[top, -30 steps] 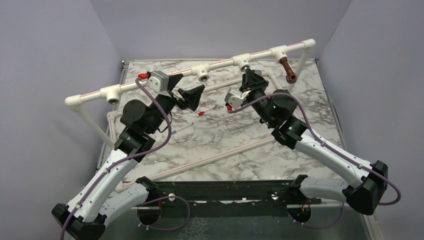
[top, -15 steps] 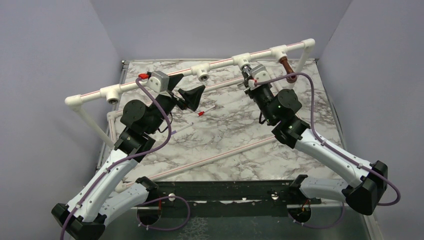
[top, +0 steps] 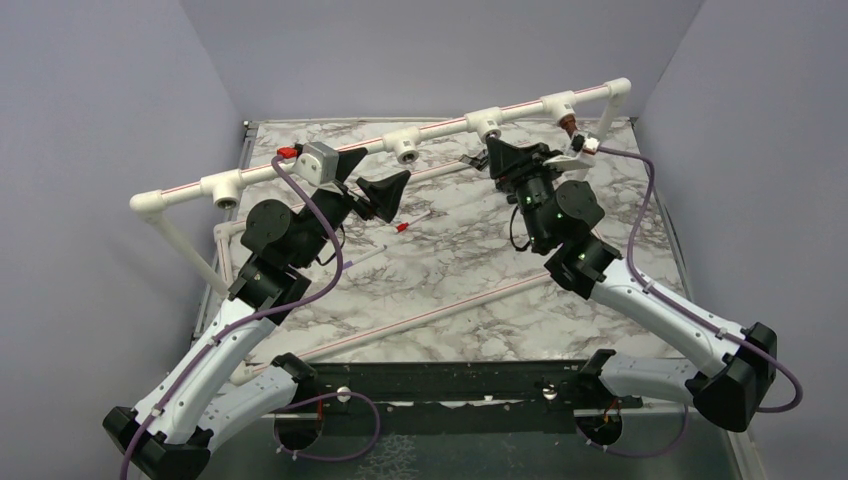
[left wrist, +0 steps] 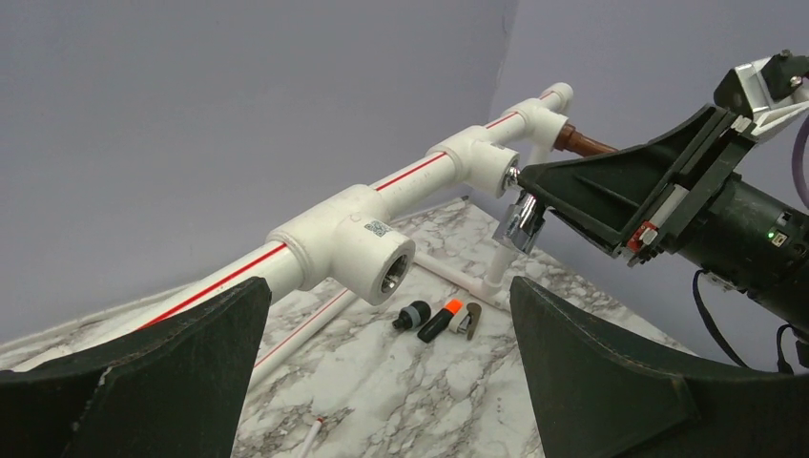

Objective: Install the water faucets

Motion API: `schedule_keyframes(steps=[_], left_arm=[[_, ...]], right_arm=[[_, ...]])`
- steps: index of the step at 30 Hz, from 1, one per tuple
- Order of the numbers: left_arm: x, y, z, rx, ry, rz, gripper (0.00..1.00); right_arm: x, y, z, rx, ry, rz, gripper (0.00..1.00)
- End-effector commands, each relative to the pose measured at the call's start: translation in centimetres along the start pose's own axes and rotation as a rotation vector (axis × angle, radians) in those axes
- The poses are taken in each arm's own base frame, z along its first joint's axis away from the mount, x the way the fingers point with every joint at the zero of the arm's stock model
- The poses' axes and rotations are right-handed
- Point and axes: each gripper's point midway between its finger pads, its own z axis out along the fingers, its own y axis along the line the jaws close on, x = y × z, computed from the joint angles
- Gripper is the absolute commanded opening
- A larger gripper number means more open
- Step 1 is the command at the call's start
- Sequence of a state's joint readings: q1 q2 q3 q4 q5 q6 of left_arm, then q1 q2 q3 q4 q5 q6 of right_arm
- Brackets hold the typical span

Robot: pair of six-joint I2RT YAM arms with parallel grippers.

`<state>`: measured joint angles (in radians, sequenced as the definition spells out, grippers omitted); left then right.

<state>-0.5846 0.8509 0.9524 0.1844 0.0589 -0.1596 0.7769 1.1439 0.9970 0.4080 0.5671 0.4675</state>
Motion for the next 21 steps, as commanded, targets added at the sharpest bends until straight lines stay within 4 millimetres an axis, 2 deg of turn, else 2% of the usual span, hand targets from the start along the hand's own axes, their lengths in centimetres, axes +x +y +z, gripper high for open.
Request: schedule_keyframes(steps=[1, 9, 12, 15, 21], left_arm=[[-0.4, 0.1, -0.3, -0.008, -0.017, 0.007, 0.97], [-0.4, 0.0, -0.3, -0.005, -0.017, 0.005, 0.97], [-0.4, -0.1, -0.3, -0.004, -0.017, 0.003, 0.97], [-0.4, 0.0, -0.3, -0.006, -0.016, 0.004, 0.97], [-0.3, 0.0, -0.3, -0.010, -0.016, 0.007, 0.97]], right_arm=[[-4.3, 0.6, -0.6, 0.073, -0.123, 0.520, 0.00], [-3.0, -1.3, -1.0, 0.214, -0.120, 0.866, 0.00], [-3.5, -0.9, -1.0, 0.191, -0.133, 0.961, 0.01], [-3.7, -0.5, -0.8, 0.172, -0.140, 1.009, 0.00], [-2.9, -0.5, -0.3, 0.184, -0.128, 0.999, 0.01]])
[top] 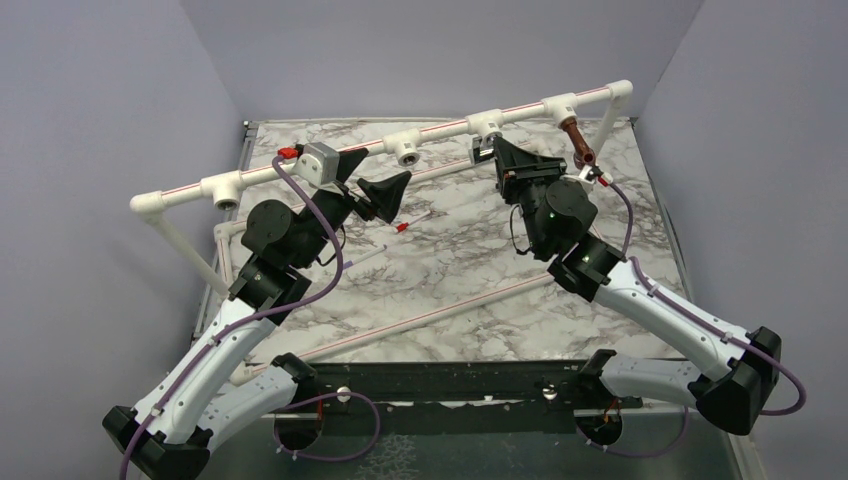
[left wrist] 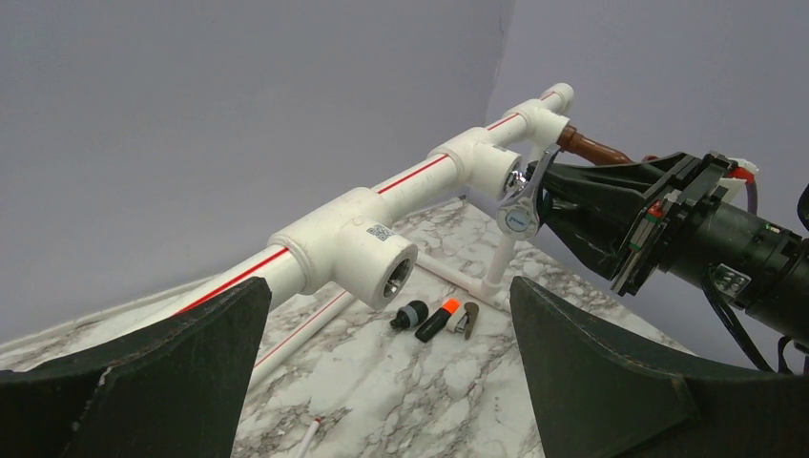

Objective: Install the water faucets

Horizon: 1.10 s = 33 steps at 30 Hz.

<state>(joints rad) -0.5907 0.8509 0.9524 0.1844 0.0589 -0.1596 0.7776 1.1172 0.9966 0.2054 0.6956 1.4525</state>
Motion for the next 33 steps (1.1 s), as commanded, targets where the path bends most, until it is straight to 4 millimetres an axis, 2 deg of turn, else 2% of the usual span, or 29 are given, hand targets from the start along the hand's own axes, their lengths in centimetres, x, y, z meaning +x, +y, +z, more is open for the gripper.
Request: schedule_keyframes(steps=[1, 3, 14, 17, 25, 28, 33], left_arm=[[-0.3, 0.2, -0.3, -0.016, -0.015, 0.008, 0.97], [-0.2, 0.3, -0.2, -0.016, -0.013, 0.010, 0.97], [0.3, 0.4, 0.0, -0.019, 0.000, 0.011, 0.97], [0.3, 0.4, 0.0, -0.018, 0.002, 0.010, 0.97], [0.5, 0.4, 0.1, -0.019, 0.007, 0.010, 0.97], [0.4, 0.4, 0.1, -0.019, 0.003, 0.010, 0.97], [0.4, 0.3, 0.1, -0.016, 0.005, 0.009, 0.97]], right_arm=[[-1.8, 2.3, 0.0, -0.043, -0.077, 0.119, 0.01], [-1.8, 1.9, 0.0, -0.032, -0.080, 0.098, 0.02], [-1.9, -0.4, -0.8, 0.024, -0.062, 0.033, 0.52], [-2.2, -0.7, -1.2, 0.031, -0.058, 0.027, 0.61], [-2.4, -2.1, -2.3, 0.078, -0.024, -0.074, 0.67], [-2.9, -2.6, -3.1, 0.082, -0.014, -0.166, 0.68], [-3.1, -2.1, -4.5, -0.018, 0.038, -0.359, 0.67]])
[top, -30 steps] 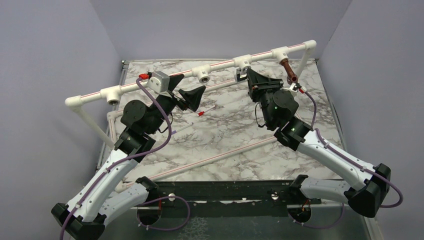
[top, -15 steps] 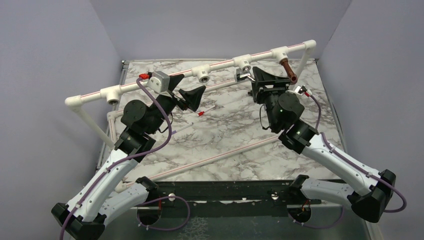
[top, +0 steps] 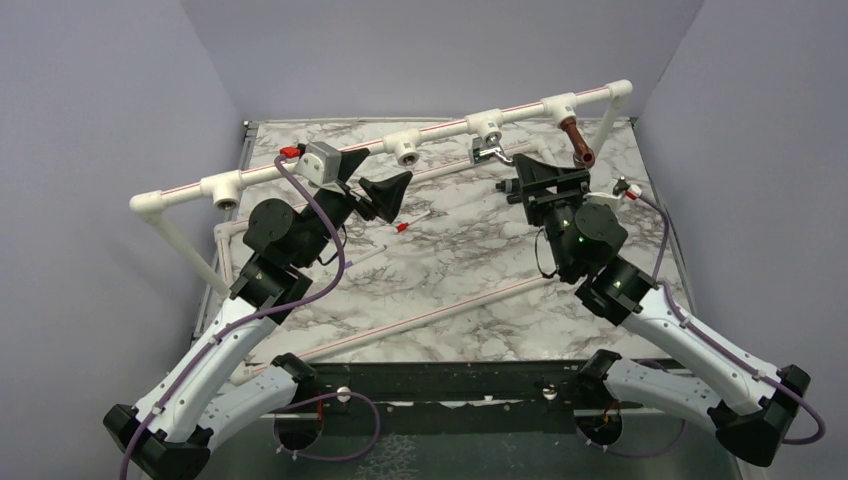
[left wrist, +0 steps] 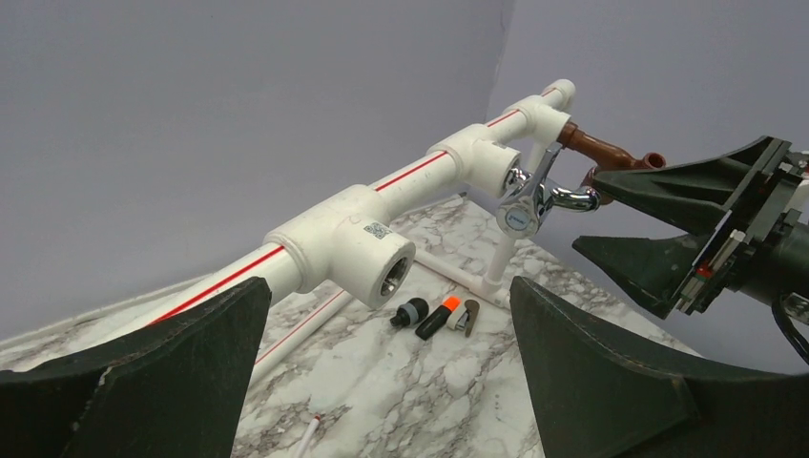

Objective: Install the water faucets

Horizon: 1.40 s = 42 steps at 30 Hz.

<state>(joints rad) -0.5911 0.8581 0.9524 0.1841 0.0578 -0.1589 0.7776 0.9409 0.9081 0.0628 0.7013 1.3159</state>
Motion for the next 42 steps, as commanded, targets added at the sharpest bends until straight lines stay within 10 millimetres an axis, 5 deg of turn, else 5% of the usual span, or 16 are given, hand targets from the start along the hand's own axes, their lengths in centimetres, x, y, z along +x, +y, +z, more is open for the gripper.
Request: schedule_keyframes(steps=[1, 18, 31, 42], left_arm=[[0.1, 0.2, -0.1, -0.014, -0.003, 0.009, 0.97], [-0.3, 0.2, -0.2, -0.014, -0.012, 0.011, 0.97], [-0.4, 0.2, -0.3, -0.014, -0.014, 0.013, 0.97], [-0.4, 0.2, -0.3, -0.014, -0.016, 0.013, 0.97]], right_arm=[[-0.3, 0.2, -1.4, -0.091, 0.033, -0.238, 0.67], [1.0, 4.1, -5.2, -0.585, 0.155, -1.290, 0.68], [0.8, 4.4, -4.9, -0.869, -0.030, -2.138, 0.74], [0.8, 6.2, -2.7, -0.890, -0.217, -2.523, 0.74]])
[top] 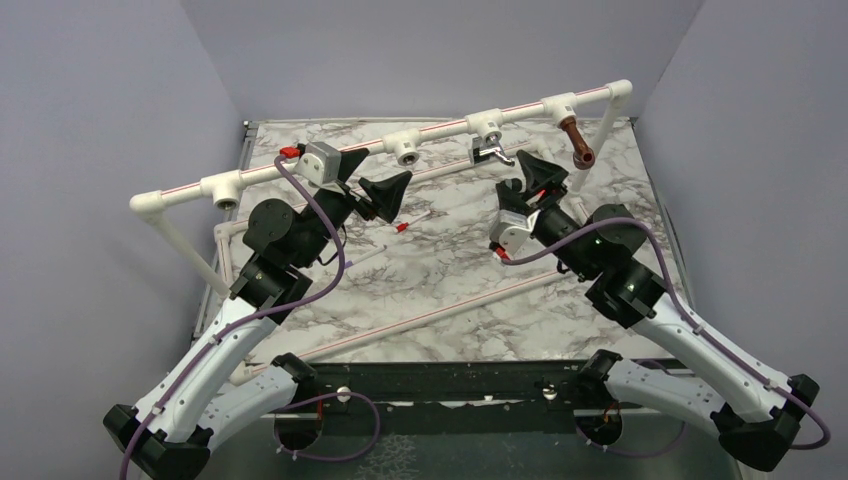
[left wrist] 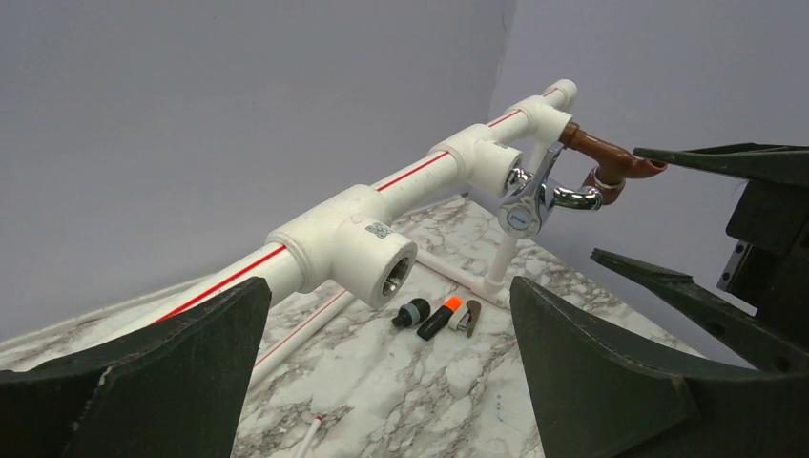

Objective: Install the water faucets

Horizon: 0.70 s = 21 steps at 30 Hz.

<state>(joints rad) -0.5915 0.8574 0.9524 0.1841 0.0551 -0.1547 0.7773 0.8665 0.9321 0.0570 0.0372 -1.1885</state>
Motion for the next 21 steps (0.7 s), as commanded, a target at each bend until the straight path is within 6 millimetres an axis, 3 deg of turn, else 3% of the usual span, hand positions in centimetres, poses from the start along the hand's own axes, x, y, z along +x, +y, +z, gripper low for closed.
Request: schedule_keyframes(steps=[1, 9, 17, 21], left_arm=[[-0.4, 0.2, -0.3, -0.012, -0.015, 0.009, 0.97], [-0.5, 0.2, -0.4, -0.013, -0.018, 0.012, 0.97], [-0.6, 0.1, -0.4, -0.011, -0.020, 0.012, 0.97], [-0.6, 0.1, -0.5, -0.010, -0.022, 0.011, 0.97]], right_arm=[[-0.9, -2.8, 0.7, 0.053, -0.013, -0.224, 0.74], [-0.6, -3.4, 2.2, 0.062, 0.018, -0.361, 0.69], [0.3, -2.7, 3.5, 0.037, 0.058, -0.417, 0.66], [1.7, -2.3, 4.7, 0.029, 0.135, -0.448, 0.65]])
